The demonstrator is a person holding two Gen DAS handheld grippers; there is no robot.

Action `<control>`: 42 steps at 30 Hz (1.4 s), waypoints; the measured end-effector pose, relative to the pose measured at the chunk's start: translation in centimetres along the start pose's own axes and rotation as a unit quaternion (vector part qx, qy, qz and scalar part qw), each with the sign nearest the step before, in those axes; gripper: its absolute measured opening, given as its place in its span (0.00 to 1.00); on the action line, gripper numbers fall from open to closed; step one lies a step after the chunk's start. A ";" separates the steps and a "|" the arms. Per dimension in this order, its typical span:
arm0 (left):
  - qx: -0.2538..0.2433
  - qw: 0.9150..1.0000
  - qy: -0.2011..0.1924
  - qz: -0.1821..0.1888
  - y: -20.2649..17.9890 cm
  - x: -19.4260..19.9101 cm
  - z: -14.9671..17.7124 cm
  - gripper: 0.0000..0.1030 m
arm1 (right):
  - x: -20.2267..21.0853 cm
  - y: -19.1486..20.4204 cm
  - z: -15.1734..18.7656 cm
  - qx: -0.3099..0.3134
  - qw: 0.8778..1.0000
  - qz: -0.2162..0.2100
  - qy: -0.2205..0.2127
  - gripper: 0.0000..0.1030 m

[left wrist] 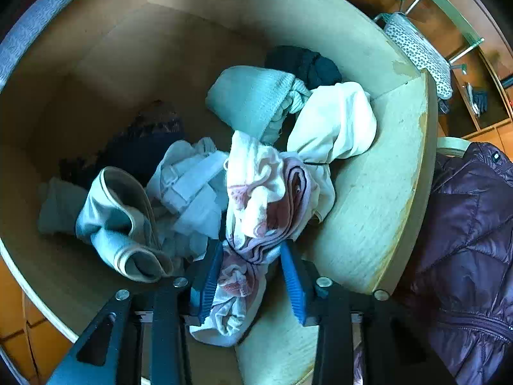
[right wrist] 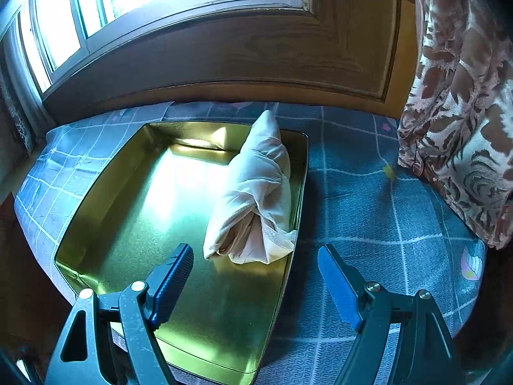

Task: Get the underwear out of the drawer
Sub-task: 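Close the left gripper on the pink-and-white garment in the drawer while the right tool withdraws, then move the right tool into the drawer and grasp the light green knit item while the left holds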

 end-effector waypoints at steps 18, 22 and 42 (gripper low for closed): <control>0.028 0.998 -0.035 0.053 3.0 -1.7 -2.5 0.31 | 1.2 -2.0 0.7 -0.011 1.000 -0.004 0.000 0.78; 0.031 0.998 -0.045 0.041 2.6 -1.2 -1.2 0.30 | 2.2 -1.8 2.1 0.025 1.000 -0.016 0.007 0.78; 0.054 0.994 -0.087 0.025 0.3 1.2 4.6 0.28 | 2.2 3.3 24.3 0.343 0.905 -0.071 0.242 0.67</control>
Point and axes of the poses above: each gripper's, at about its wrist camera, not at the fingertips, and x roughly against the way its jaws point, y to its left, z to its underside, the point moved 1 cm from there along -x, roughly the way its jaws point, and after that the axes turned 9 degrees about -x, right-handed, at the moved point
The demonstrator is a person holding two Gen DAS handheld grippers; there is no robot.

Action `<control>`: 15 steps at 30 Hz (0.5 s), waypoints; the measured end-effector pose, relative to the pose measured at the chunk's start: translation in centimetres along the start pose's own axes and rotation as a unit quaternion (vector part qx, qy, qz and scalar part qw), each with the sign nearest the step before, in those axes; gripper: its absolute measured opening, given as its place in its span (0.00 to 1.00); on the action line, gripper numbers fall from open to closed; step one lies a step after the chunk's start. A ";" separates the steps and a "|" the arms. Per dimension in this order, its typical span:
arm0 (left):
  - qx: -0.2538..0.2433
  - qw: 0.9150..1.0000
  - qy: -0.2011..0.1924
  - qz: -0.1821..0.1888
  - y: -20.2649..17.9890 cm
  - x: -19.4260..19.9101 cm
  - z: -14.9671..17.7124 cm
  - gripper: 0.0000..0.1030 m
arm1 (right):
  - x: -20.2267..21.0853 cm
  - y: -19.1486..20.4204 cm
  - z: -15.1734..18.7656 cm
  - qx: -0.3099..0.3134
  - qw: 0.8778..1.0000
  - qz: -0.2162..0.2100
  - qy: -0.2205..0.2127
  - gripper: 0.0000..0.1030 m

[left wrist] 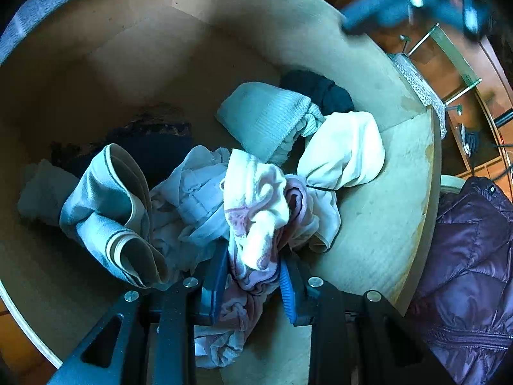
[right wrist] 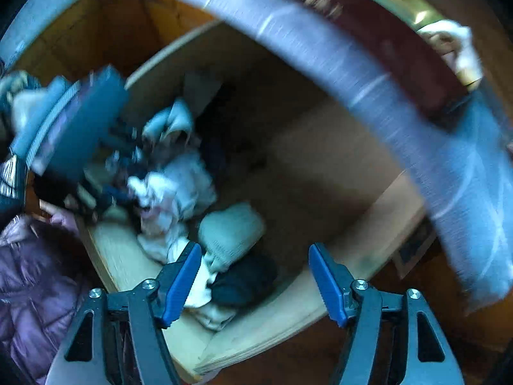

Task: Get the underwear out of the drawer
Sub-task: 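Move the right tool into the drawer and grasp the light green knit item while the left holds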

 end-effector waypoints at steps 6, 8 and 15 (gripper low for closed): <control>0.016 1.000 -0.022 -0.003 0.0 1.0 1.2 0.27 | -4.0 1.4 1.2 -0.001 0.999 -0.029 0.038 0.65; 0.019 0.999 -0.026 -0.004 -0.2 1.3 1.5 0.26 | -4.9 1.9 1.4 -0.002 0.999 -0.031 0.045 0.65; 0.029 0.998 -0.047 -0.005 -0.2 2.2 2.7 0.26 | -7.0 2.8 1.8 0.011 0.998 -0.009 0.063 0.65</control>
Point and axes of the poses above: each gripper's, at about its wrist camera, not at the fingertips, and x roughly against the way its jaws point, y to its left, z to its underside, the point moved 1 cm from there along -x, roughly the way its jaws point, and after that the axes turned 9 degrees about -x, right-handed, at the moved point
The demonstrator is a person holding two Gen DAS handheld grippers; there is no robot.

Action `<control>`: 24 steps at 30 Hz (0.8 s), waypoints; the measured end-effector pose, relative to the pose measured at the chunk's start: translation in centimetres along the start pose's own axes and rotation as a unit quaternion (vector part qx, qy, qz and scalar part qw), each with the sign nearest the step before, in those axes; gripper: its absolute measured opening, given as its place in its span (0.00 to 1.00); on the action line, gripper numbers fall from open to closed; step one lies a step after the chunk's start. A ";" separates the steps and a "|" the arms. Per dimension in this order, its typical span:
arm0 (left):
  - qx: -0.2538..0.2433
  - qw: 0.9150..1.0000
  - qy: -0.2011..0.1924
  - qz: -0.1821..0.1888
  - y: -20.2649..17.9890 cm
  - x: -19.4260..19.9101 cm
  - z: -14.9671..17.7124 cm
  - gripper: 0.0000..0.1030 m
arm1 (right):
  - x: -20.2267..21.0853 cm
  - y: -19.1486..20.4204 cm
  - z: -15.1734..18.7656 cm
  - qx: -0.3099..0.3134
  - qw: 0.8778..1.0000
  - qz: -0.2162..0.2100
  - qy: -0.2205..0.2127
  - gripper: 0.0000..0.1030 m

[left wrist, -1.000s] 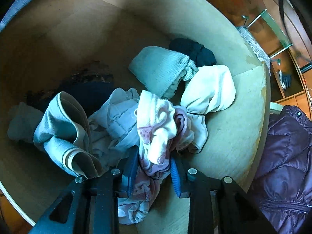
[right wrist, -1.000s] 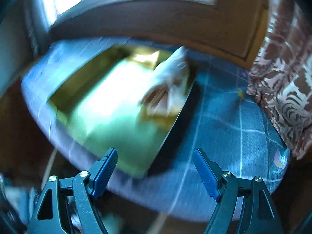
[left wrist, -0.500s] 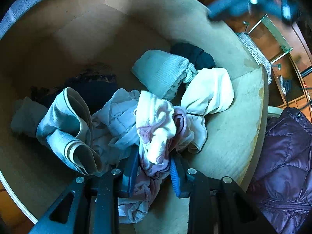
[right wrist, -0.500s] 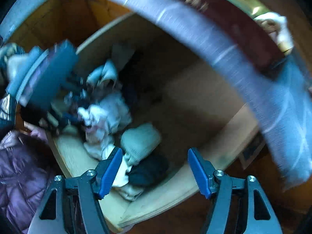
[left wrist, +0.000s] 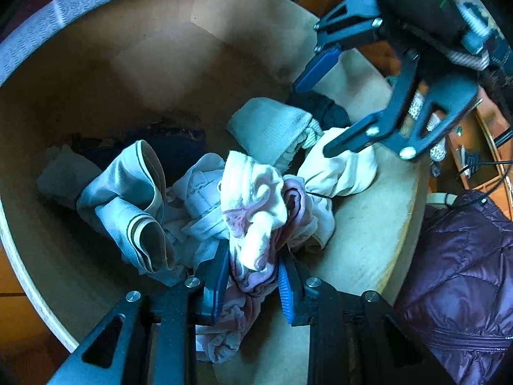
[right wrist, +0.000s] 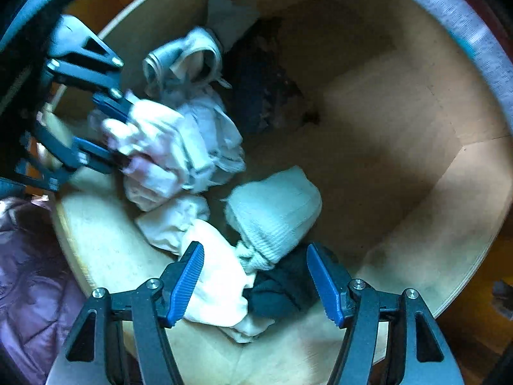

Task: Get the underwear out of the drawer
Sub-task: 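Move the right tool into the drawer and grasp the light green knit item while the left holds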

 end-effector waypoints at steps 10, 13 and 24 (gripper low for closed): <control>0.042 0.997 -0.065 0.018 1.1 3.6 2.8 0.26 | -2.2 -0.7 0.3 -0.012 1.000 0.013 0.000 0.47; 0.056 0.994 -0.084 0.031 1.5 4.2 3.6 0.26 | -2.7 -0.4 0.2 -0.010 1.000 0.027 -0.001 0.42; 0.119 0.976 -0.152 0.101 4.7 7.5 5.7 0.27 | -3.5 -1.3 1.0 -0.028 0.999 0.017 0.000 0.44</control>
Point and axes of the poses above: each gripper's, at about its wrist camera, not at the fingertips, and x roughly against the way its jaws point, y to its left, z to its underside, the point moved 1 cm from there along -x, roughly the way its jaws point, and after that the axes turned 9 degrees about -x, right-handed, at the moved point
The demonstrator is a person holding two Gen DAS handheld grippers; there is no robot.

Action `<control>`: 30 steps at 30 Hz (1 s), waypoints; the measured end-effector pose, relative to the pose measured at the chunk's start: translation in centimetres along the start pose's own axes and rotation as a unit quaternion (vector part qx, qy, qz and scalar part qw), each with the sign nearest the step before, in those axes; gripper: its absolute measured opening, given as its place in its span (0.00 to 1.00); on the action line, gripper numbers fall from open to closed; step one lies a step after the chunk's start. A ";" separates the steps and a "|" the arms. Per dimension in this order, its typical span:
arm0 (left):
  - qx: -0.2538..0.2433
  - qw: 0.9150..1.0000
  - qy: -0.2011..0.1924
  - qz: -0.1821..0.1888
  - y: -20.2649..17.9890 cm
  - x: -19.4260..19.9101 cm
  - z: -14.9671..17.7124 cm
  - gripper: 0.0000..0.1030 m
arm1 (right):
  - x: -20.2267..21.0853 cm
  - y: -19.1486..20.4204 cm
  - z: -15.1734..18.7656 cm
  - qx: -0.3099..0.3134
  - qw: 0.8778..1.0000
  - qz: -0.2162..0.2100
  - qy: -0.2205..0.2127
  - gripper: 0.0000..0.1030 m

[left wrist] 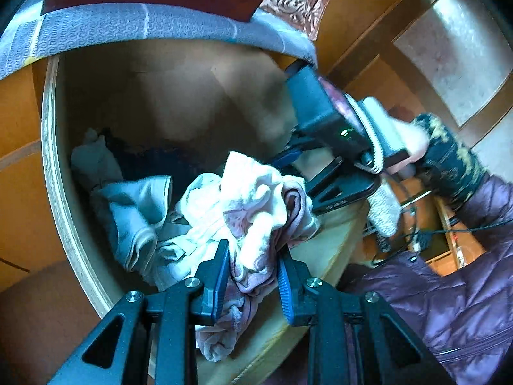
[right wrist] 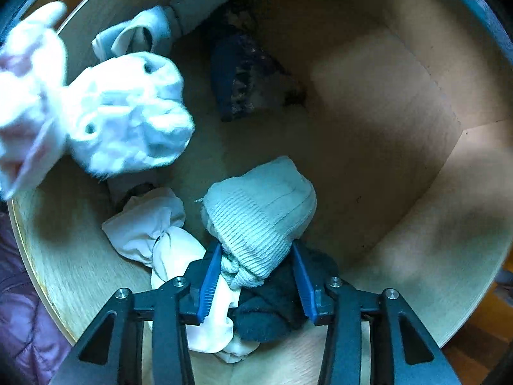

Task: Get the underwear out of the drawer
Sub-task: 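Move the right tool into the drawer and grasp the light green knit item while the left holds, then lift the pink-and-white garment out of the drawer with the left gripper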

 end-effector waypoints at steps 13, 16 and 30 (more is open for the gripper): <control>0.009 0.999 0.033 -0.037 1.6 1.1 -0.7 0.30 | -1.1 -0.9 -0.5 0.022 1.000 0.013 -0.001 0.41; -0.011 0.997 0.044 -0.055 1.2 1.0 -0.7 0.33 | -1.0 -1.1 -0.4 0.018 1.000 0.010 -0.002 0.41; -0.082 0.988 0.086 -0.095 -0.4 -0.7 -0.6 0.21 | -2.4 -0.6 0.3 0.022 1.000 0.015 0.003 0.40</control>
Point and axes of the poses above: each gripper's, at about its wrist camera, not at the fingertips, and x roughly against the way its jaws point, y to its left, z to its underside, the point moved 1 cm from there along -x, roughly the way its jaws point, and after that the axes turned 9 degrees about -x, right-handed, at the moved point
